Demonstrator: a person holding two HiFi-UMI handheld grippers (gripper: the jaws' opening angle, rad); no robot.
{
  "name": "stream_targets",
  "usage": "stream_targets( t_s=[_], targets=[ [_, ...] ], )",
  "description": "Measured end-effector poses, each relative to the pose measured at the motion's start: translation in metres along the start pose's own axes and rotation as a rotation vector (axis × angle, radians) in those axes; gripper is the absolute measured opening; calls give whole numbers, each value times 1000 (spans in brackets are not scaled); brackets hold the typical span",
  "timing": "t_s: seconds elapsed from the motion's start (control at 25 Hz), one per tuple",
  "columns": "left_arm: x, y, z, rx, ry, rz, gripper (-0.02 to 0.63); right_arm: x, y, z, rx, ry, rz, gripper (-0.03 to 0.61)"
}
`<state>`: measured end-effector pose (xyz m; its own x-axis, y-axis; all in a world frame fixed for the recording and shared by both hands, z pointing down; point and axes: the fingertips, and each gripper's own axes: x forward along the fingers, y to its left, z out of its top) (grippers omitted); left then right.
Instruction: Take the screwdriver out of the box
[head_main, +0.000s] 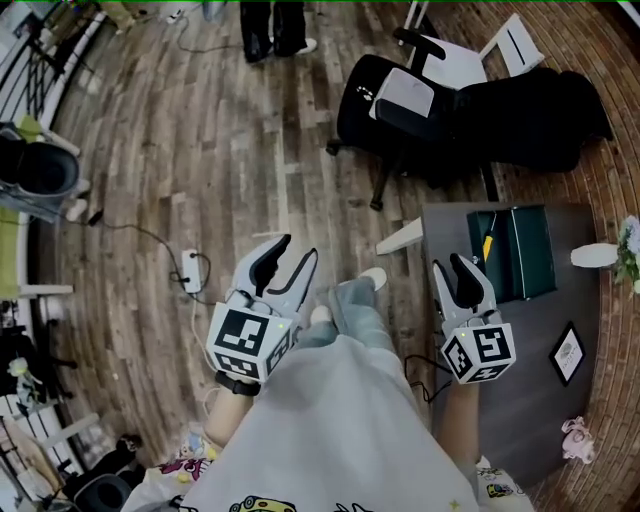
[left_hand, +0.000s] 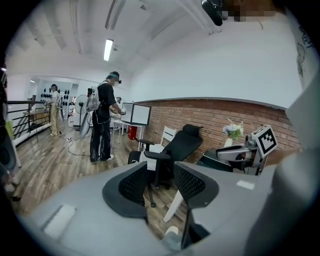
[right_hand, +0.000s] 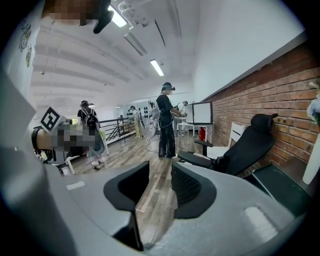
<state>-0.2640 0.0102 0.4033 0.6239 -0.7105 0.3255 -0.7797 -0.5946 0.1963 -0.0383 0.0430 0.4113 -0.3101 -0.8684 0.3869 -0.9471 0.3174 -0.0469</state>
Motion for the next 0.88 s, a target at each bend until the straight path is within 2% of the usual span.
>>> stream_targets(
  t_s=[0.2,0.44,0.64,0.88],
  targets=[
    [45,4,26,35,-11,-53,172,19,-42,21,17,-30,-75,140],
    [121,-12,69,76,-18,-171,172,23,-106,44,45,-43,-199,140],
    [184,-46,101,127,-25,-298,172,4,-156,53,84,-70,-324,140],
    [252,-109,120,208,6,-477,172,-31,-207,42,164,-94,-483,140]
  ],
)
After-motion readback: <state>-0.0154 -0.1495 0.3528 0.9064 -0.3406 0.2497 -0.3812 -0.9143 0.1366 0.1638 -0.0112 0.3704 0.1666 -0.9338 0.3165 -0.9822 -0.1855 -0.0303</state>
